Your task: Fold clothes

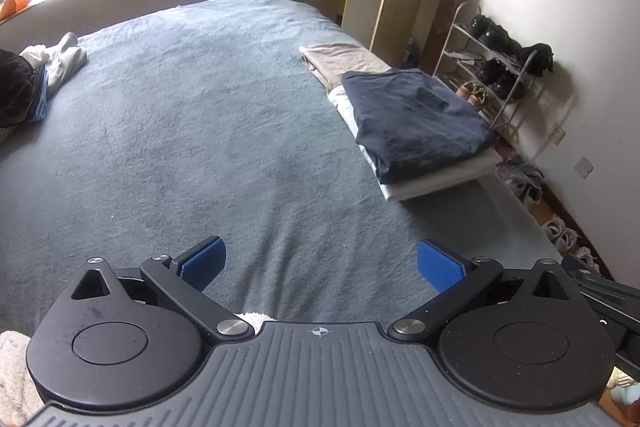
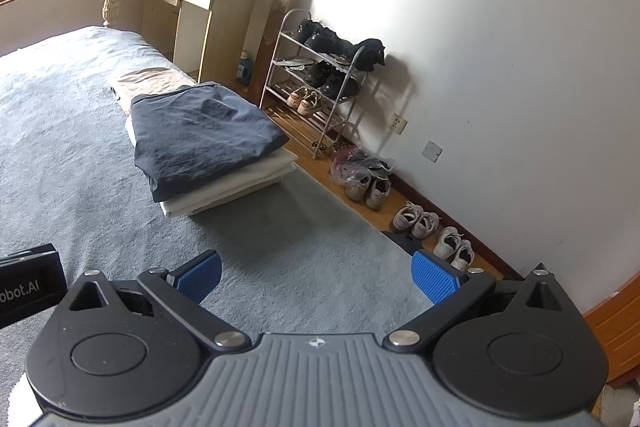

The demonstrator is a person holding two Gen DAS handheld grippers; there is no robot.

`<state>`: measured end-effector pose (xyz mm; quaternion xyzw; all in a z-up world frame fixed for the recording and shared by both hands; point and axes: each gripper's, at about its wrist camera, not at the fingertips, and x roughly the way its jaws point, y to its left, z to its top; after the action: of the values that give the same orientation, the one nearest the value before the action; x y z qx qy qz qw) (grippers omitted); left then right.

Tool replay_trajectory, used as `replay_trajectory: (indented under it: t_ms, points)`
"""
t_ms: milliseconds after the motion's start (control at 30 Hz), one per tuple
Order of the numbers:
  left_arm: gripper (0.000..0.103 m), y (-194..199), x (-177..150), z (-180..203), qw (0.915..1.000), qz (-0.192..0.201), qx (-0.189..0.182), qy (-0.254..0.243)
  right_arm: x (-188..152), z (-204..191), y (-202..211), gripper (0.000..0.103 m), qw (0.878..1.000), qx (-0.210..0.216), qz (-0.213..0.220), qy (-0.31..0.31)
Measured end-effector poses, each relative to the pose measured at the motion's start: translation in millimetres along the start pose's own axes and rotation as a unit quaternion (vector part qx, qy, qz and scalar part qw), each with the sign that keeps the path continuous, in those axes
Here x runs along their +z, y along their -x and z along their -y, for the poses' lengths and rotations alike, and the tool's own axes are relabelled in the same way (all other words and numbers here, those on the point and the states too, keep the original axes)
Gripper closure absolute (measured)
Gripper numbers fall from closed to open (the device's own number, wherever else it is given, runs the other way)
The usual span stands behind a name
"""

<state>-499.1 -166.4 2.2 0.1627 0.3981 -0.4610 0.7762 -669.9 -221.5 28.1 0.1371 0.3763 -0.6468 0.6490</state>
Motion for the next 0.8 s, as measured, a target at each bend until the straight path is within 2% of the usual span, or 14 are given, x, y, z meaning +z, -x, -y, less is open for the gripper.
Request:
replay_trajectory:
  t_ms: [800]
  points:
    - [0.000,2.0,-1.2,2.9,1.0000,-0.002,-0.005,-0.003,1.4,2.3,1.3,0.000,1.000,0.000,0.003,-0.001]
